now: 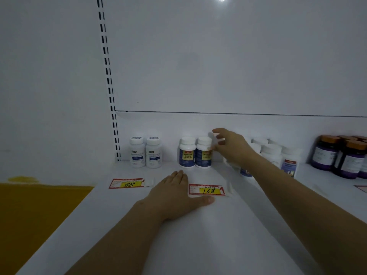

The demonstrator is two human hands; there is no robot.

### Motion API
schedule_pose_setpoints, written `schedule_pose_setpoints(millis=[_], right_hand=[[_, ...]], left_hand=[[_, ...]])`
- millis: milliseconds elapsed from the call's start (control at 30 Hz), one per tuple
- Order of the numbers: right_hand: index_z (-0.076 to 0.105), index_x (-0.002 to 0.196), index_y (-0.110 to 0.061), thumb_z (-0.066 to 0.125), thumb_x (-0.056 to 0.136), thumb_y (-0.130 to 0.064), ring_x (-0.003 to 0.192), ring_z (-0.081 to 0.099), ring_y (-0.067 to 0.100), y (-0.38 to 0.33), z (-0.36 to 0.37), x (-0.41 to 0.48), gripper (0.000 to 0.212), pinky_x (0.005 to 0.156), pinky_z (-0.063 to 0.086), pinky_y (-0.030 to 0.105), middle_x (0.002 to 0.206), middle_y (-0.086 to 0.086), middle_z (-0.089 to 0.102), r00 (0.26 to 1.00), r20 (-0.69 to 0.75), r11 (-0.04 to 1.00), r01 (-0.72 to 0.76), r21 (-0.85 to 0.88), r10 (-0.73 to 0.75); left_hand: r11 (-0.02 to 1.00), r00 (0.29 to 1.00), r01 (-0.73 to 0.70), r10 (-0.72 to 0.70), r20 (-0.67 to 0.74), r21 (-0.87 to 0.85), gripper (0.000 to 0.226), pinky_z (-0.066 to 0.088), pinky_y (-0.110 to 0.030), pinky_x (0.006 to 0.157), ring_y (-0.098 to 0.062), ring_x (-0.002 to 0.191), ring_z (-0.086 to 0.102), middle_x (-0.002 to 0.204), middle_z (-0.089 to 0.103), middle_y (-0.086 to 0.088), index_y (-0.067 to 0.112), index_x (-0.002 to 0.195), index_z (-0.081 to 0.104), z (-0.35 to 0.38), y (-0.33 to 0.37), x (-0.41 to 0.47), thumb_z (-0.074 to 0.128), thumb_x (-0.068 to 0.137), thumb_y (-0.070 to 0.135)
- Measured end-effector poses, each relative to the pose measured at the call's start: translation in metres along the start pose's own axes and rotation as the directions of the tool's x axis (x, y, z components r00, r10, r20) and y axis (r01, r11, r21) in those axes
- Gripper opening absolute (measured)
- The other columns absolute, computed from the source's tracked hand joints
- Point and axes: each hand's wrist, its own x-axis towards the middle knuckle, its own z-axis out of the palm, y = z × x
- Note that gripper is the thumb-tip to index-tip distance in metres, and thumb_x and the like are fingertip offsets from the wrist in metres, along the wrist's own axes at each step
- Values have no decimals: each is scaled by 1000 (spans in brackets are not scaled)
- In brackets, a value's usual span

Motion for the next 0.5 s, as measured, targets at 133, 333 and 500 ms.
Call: schedule_pose_setpoints(millis=[133,333,500], right_hand=[[54,130,-17,58,93,-17,112,56,17,2,-47,-11,38,90,40,21,129,4,58,996,-38,993,78,-94,-82],[60,123,-15,54,94,-18,111,57,18,31,-111,-17,30,87,40,20,124,4,61,992,1,959,119,-256,-123],[53,130,-14,48,97,-25,116,53,24,57,-105,-15,35,93,40,28,131,11,55,971,175,911,216,-350,-163]], left_hand=[[1000,997,-11,12,-72,3,112,4,-31,117,-13,146,1,160,-4,-1,13,151,-4,-5,5,-5,26,71,85],[991,999,-31,36,-33,129,109,2,-29,117,-14,146,-4,159,-9,-2,12,151,-5,-15,60,-8,25,73,82],[993,999,-2,7,-40,118,108,12,-35,117,-20,146,8,159,3,-7,9,150,2,-2,127,14,32,76,81]])
